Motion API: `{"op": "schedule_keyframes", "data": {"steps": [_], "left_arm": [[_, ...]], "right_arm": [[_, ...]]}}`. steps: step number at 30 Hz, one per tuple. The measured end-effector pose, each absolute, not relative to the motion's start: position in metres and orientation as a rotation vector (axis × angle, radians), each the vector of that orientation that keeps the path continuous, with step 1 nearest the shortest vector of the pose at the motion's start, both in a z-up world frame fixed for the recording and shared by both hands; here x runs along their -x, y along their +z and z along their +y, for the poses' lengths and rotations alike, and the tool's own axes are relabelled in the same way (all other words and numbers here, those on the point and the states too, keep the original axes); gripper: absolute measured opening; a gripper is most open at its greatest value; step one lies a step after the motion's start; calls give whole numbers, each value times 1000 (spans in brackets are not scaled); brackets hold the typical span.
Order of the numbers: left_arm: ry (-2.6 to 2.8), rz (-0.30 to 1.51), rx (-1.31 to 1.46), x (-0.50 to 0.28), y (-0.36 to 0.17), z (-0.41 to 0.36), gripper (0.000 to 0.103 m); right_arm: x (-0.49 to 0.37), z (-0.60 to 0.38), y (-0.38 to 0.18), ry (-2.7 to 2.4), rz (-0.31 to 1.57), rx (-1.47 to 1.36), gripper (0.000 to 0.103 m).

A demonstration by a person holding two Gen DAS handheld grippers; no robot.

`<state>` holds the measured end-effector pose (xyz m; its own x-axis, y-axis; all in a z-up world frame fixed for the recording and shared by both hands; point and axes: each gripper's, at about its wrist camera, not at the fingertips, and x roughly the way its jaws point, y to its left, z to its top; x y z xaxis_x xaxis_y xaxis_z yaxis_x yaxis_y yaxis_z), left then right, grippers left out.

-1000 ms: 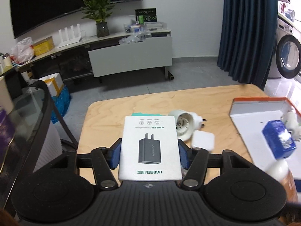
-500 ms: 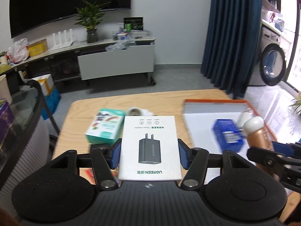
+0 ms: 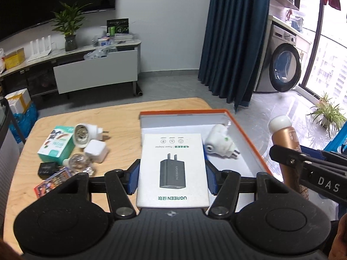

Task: Organize rigid objects
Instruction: 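Carry the charger box and bronze tube over the open white box with both tools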

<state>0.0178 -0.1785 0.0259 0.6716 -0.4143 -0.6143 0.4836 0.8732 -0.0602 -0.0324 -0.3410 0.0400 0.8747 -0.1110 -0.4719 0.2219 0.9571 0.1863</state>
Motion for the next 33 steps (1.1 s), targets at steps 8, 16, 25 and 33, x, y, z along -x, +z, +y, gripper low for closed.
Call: {"op": "schedule_keyframes", "data": {"steps": [8,16,25,33], "left_arm": [[-512,682,-97,-10,20,-187,60],[-500,681,-106,-8,20,-189,60],[-495,684,-115,-5,20,-194,60],[-496,683,-110,-2,21,-196,60]], "right_arm": [[41,-357,31,-199,485,-270,46],[40,-358,28,-194,491,-273,46],[36,-355,28,-183,495,-271,46],[34,-353,29,-183,497,-267,46]]}}
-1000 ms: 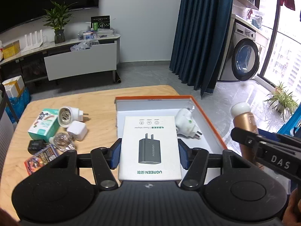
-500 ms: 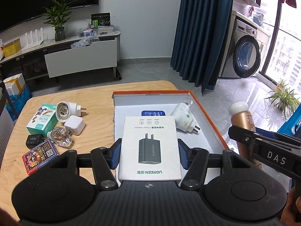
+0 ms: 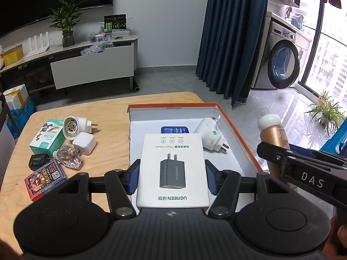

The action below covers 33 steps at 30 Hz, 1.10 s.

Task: Organize rigid objects
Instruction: 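Carry the charger box and bronze tube over the open white box with both tools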

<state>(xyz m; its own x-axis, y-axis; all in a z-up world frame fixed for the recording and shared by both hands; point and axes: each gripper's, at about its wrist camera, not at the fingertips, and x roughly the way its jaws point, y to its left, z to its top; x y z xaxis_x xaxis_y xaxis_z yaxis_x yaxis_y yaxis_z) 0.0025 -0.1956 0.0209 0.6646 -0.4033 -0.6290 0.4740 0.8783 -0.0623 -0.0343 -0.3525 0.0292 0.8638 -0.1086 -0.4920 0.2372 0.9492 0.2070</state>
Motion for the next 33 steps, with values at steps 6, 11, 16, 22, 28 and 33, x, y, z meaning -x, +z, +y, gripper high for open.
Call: {"op": "schedule_keyframes", "data": {"steps": [6,11,16,22,28,33], "left_arm": [[-496,683,-104,-1,21,-195,60],[-494,683,-105,-1,20,-196,60],[-494,684,-102,1,20,-196,60],[-492,683,-101,1,20,-196,60],[-488,682,-98,0,20,-194,60],[-488,686,-96,0,19,-193,60]], "right_arm": [[33,-350,30,-182,499,-264,46],[33,-349,30,-181,499,-264,46],[32,-348,31,-180,499,-264,46],[32,-348,31,-179,501,-262,46],[32,-350,31,-176,502,-262,46],[32,-353,30,-180,506,-260,46]]}}
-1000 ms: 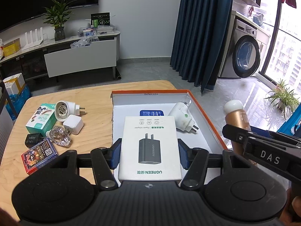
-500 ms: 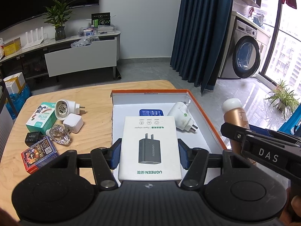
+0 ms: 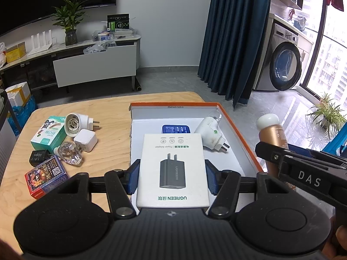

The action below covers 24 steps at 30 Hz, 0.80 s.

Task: Organize rigid objects
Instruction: 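Carry the charger box and bronze tube over the open white box with both tools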

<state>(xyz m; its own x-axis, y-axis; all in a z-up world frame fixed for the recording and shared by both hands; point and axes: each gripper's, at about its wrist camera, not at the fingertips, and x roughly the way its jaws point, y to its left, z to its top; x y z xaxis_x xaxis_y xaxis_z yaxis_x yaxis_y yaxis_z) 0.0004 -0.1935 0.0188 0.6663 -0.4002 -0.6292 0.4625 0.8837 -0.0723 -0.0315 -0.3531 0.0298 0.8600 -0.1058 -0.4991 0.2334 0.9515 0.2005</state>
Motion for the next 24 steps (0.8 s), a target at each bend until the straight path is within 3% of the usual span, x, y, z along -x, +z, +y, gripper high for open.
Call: {"op": "schedule_keyframes", "data": {"steps": [24], "left_arm": [[-487,712,-94,-3,7,-197,60]], "right_arm": [[24,-356,19,-189,538,-260,46]]}}
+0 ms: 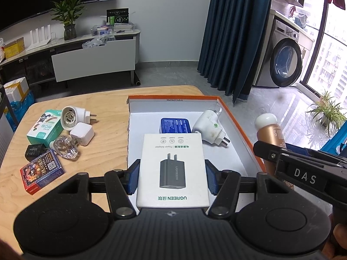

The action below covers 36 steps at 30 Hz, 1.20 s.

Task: Organize rigid objects
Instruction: 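Carry the charger box and bronze tube over the open white box with both tools, then lower the bronze tube into the box with the right tool while the left releases the charger box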

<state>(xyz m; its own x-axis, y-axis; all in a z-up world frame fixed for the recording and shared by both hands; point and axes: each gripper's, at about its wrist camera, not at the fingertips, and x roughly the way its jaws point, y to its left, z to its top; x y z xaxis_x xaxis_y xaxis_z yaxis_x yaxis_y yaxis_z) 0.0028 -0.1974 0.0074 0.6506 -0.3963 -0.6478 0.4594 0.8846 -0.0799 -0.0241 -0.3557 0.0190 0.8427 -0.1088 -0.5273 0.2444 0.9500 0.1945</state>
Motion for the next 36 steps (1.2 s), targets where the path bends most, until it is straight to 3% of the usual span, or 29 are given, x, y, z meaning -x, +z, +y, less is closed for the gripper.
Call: {"op": "schedule_keyframes", "data": {"steps": [36], "left_arm": [[-484,761,-106,-14,-10,-207,60]], "right_arm": [[-11,-361,-2,-196,632,-218,46]]}}
